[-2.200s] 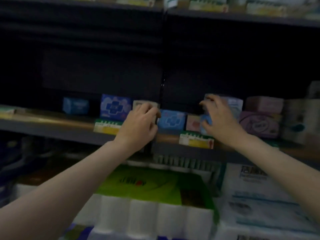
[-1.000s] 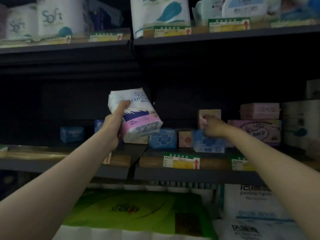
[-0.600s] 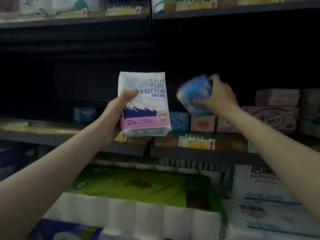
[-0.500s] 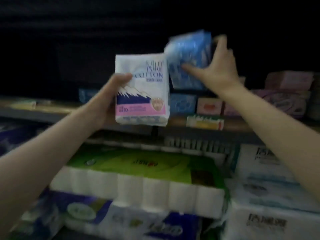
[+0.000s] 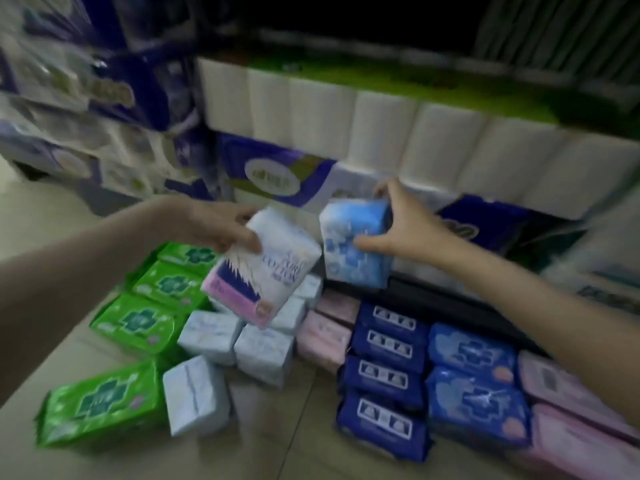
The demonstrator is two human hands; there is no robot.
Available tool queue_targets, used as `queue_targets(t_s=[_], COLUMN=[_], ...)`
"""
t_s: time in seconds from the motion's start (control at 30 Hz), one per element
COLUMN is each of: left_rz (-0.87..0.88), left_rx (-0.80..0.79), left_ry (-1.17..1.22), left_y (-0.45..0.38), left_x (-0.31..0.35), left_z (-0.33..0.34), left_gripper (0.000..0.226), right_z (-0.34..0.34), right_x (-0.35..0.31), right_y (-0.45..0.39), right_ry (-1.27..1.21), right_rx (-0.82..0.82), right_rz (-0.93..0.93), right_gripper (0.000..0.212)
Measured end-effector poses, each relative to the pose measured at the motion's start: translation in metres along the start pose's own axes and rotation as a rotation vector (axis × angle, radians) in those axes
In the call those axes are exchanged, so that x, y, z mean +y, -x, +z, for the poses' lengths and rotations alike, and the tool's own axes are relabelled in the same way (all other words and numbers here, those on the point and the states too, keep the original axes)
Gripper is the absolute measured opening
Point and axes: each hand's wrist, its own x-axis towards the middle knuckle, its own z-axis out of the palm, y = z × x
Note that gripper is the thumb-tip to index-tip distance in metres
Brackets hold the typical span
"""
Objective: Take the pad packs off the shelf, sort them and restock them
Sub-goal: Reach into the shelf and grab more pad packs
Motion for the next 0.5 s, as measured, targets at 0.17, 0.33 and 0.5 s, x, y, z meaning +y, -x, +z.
queue_targets(t_s=[0.17,0.33,0.5], left_rz=[-0.109,-0.108,-0.087], left_rx=[-0.153,-0.207,-0.215], left_ry=[0.065,0.014,0.081], left_y=[-0.017,-0.043,-0.054], left_x=[-0.036,-0.033,-0.027], left_z=[0.043,0.075,0.096], left_gripper=[0.075,0.076,0.066], right_z=[0.074,0.092,0.089], right_x=[0.08,0.128,0.146], right_y=[0.008,0.03,0.047], right_ry=[-0.041,0.133,0.361], right_rx=[-0.173,-0.387,-0.569], right_rz=[0.25,0.321,0.338], right_gripper=[0.068,0.092,0.11])
